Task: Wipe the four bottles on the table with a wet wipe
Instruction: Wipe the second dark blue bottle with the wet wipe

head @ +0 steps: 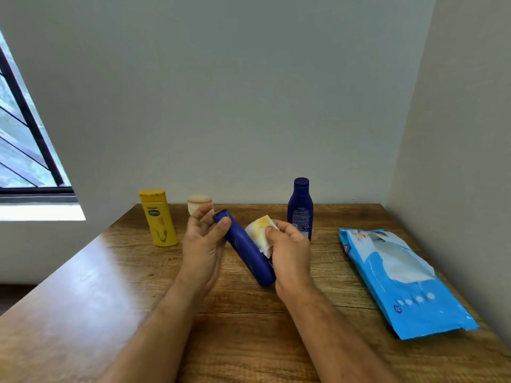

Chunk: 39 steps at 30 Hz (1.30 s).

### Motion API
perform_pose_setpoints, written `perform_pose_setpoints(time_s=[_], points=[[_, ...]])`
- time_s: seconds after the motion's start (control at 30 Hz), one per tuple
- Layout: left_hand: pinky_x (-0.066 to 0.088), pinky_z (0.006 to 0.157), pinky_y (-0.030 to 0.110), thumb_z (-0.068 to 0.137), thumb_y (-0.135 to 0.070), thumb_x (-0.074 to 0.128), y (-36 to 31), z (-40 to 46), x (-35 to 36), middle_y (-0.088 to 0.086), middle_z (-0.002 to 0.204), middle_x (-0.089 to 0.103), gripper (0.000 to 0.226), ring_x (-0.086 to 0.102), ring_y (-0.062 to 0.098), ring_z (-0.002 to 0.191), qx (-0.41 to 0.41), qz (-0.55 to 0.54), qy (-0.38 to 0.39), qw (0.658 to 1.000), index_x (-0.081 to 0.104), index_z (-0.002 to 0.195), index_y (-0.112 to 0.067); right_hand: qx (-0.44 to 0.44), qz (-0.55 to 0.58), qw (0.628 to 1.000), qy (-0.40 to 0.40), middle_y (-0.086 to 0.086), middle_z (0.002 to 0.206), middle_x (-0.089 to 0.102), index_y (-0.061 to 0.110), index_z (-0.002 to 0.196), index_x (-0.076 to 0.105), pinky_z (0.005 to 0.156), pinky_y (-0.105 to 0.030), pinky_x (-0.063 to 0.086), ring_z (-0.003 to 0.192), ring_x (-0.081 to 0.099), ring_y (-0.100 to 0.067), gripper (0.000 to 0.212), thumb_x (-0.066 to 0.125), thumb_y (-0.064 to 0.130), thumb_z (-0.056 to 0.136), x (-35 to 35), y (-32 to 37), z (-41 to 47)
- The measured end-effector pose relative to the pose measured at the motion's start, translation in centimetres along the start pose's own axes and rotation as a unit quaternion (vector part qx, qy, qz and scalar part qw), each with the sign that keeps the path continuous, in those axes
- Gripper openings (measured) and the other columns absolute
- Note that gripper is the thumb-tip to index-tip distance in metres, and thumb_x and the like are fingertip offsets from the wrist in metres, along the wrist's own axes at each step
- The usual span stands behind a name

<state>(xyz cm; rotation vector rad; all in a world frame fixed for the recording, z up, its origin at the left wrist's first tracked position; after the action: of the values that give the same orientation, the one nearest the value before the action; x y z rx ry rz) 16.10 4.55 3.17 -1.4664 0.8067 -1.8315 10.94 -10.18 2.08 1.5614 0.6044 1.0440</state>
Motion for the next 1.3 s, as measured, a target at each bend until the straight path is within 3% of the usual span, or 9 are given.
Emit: perform_pose_setpoints(time_s=[0.23, 0.4, 0.53, 0.67, 0.73, 0.8, 0.9, 1.1, 1.3], points=[[0.059, 0.072, 0.037, 0.098, -0.023, 0.06, 2.3, -1.3, 1.2, 0.008, 0.106, 0.067, 0.028, 0.068, 0.021, 0.094, -0.107, 0.072, -0.03, 0.991, 0.061, 0.124, -0.014, 0.03, 0.056, 0.998, 0.013, -0.005, 0.099, 0.072, 0.028, 0.092, 0.066, 0.08, -0.046, 0.062, 0.092, 0.071, -0.025, 0.019, 0.06, 0.011, 0.097, 0.5, -0.3, 0.2], [0.056, 0.092, 0.057, 0.096, -0.015, 0.058, 2.0, -1.0, 0.8, 0.012, 0.107, 0.062, 0.02, 0.059, 0.026, 0.098, -0.12, -0.033, -0.045, 0.991, 0.064, 0.115, -0.01, 0.003, 0.07, 0.997, -0.017, -0.005, 0.103, 0.069, 0.024, 0.093, 0.069, 0.082, -0.051, 0.061, 0.098, 0.069, -0.024, 0.018, 0.06, 0.008, 0.096, -0.4, 0.4, 0.9], [0.058, 0.088, 0.051, 0.096, -0.023, 0.058, 1.9, -1.0, 0.4, 0.014, 0.1, 0.073, 0.028, 0.068, 0.03, 0.099, -0.146, -0.041, -0.048, 0.987, 0.062, 0.118, -0.007, -0.002, 0.064, 0.998, -0.02, -0.002, 0.109, 0.068, 0.03, 0.095, 0.067, 0.084, -0.051, 0.061, 0.101, 0.068, -0.022, 0.02, 0.06, 0.012, 0.096, -0.8, 0.6, 1.1], [0.051, 0.099, 0.053, 0.101, -0.028, 0.049, 1.6, -1.1, 0.2, 0.015, 0.108, 0.074, 0.034, 0.069, 0.03, 0.102, -0.148, -0.034, -0.047, 0.987, 0.065, 0.118, -0.004, 0.018, 0.089, 0.996, -0.01, -0.004, 0.114, 0.067, 0.027, 0.106, 0.067, 0.071, -0.044, 0.063, 0.102, 0.07, -0.026, 0.018, 0.063, 0.013, 0.095, -0.8, 0.6, 1.0], [0.047, 0.104, 0.054, 0.103, -0.03, 0.047, 1.5, -0.9, 0.0, 0.014, 0.101, 0.076, 0.034, 0.069, 0.03, 0.098, -0.149, -0.034, -0.053, 0.987, 0.067, 0.112, -0.004, 0.01, 0.1, 0.995, -0.002, -0.004, 0.114, 0.068, 0.024, 0.109, 0.067, 0.066, -0.036, 0.062, 0.102, 0.07, -0.024, 0.02, 0.067, 0.013, 0.093, -0.8, 0.9, 0.9], [0.048, 0.101, 0.053, 0.103, -0.032, 0.047, 1.3, -1.0, -0.1, 0.013, 0.092, 0.076, 0.034, 0.069, 0.029, 0.09, -0.15, -0.034, -0.055, 0.987, 0.069, 0.104, -0.005, -0.004, 0.102, 0.995, 0.01, -0.003, 0.113, 0.069, 0.023, 0.11, 0.068, 0.072, -0.039, 0.063, 0.101, 0.07, -0.021, 0.025, 0.072, 0.01, 0.089, -0.6, 1.2, 0.7], [0.054, 0.081, 0.044, 0.1, -0.035, 0.052, 1.3, -1.2, 0.0, 0.015, 0.089, 0.073, 0.035, 0.066, 0.028, 0.077, -0.136, -0.022, -0.048, 0.989, 0.068, 0.101, -0.004, -0.055, 0.03, 0.998, 0.021, 0.001, 0.109, 0.07, 0.03, 0.103, 0.069, 0.08, -0.041, 0.062, 0.101, 0.069, -0.018, 0.03, 0.075, 0.007, 0.085, -0.2, 1.6, 0.5], [0.057, 0.067, 0.036, 0.094, -0.03, 0.058, 1.6, -1.3, 0.2, 0.014, 0.088, 0.071, 0.029, 0.068, 0.027, 0.072, -0.128, 0.048, -0.012, 0.991, 0.071, 0.105, -0.007, -0.193, -0.106, 0.971, 0.098, 0.015, 0.084, 0.074, 0.024, 0.092, 0.076, 0.061, -0.01, 0.051, 0.078, 0.067, 0.005, 0.016, 0.07, 0.009, 0.091, 0.4, 3.1, -1.1], [0.056, 0.075, 0.04, 0.093, -0.032, 0.06, 1.5, -1.2, 0.6, 0.013, 0.092, 0.069, 0.04, 0.067, 0.026, 0.08, -0.106, 0.026, 0.019, 0.994, 0.065, 0.122, -0.005, -0.307, -0.309, 0.889, 0.138, 0.029, 0.094, 0.066, 0.031, 0.099, 0.078, 0.091, -0.017, 0.05, 0.102, 0.062, 0.002, 0.029, 0.069, 0.006, 0.087, 1.5, 2.5, -1.7]])
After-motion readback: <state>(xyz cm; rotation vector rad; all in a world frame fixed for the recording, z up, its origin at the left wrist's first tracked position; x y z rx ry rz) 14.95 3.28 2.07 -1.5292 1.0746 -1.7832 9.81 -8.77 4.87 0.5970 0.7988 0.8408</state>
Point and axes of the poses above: each hand's wrist, its own z-axis towards the middle knuckle, its own x-axis out of the palm, y = z × x, the point moved 5 cm from there along z, towards the middle knuckle
